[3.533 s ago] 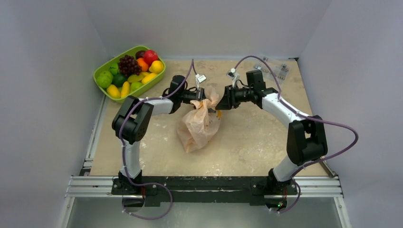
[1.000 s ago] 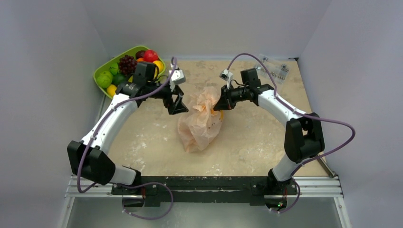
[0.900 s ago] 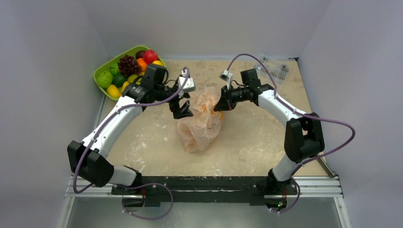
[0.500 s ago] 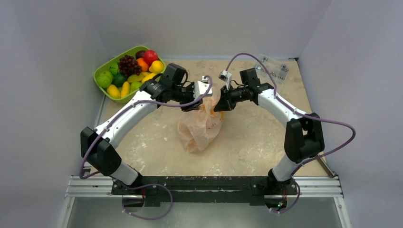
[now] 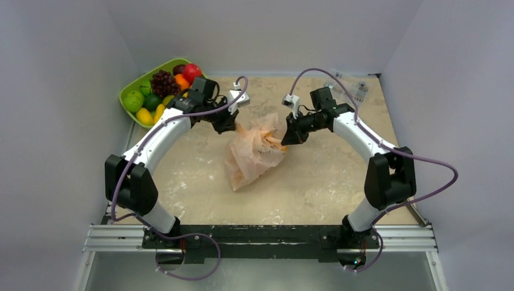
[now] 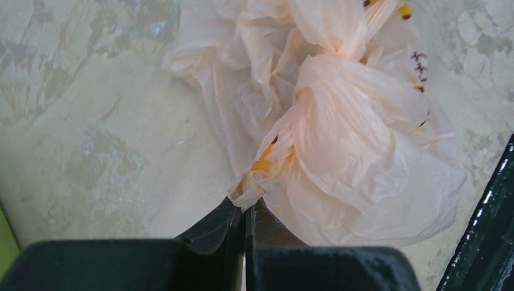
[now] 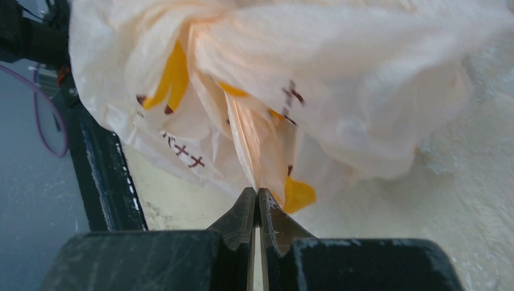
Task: Place the fake fruits into the plastic bag and tie a complex knot
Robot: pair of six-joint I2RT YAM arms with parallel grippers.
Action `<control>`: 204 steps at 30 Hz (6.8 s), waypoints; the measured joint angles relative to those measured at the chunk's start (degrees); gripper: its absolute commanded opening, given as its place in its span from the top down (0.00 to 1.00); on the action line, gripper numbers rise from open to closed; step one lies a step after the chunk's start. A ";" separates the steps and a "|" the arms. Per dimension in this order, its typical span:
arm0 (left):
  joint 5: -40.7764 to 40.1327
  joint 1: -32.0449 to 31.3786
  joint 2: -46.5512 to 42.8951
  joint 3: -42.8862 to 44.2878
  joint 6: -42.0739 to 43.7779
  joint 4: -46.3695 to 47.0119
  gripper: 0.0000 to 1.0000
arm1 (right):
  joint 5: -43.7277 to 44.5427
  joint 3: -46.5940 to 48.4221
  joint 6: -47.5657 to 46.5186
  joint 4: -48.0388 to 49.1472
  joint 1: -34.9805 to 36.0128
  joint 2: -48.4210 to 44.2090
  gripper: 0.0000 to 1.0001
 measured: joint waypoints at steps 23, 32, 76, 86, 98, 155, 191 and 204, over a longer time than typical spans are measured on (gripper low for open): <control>0.22 4.28 0.66 -5.92 -5.81 2.64 1.00 | -2.54 4.37 -9.01 -7.87 -6.54 -0.24 0.41; 0.66 4.31 1.09 -5.90 -6.78 2.64 1.00 | -1.95 4.57 -9.05 -8.39 -6.54 0.76 0.40; -4.68 14.08 -2.89 -18.71 -3.63 5.92 1.00 | 22.91 -9.09 -21.33 -4.98 -4.94 -1.03 1.00; 7.26 12.94 -5.84 -15.06 0.94 2.10 0.00 | 17.38 0.76 -21.53 -9.51 -5.03 -0.94 1.00; 12.20 1.03 2.49 -0.15 -5.44 1.42 0.21 | 11.58 1.07 -21.49 -10.84 -4.98 -2.69 1.00; 21.97 -2.38 9.94 -14.16 -6.43 -1.97 0.19 | 9.97 -3.37 -23.28 -9.70 -5.01 -4.37 1.00; 11.19 -6.56 13.49 -9.86 -4.87 -7.17 1.00 | 11.04 -4.31 -23.98 -8.57 -5.07 -4.39 1.00; 6.93 5.05 5.01 -11.65 -7.87 -3.63 1.00 | 15.52 -11.39 -30.47 -0.94 -4.96 -8.98 1.00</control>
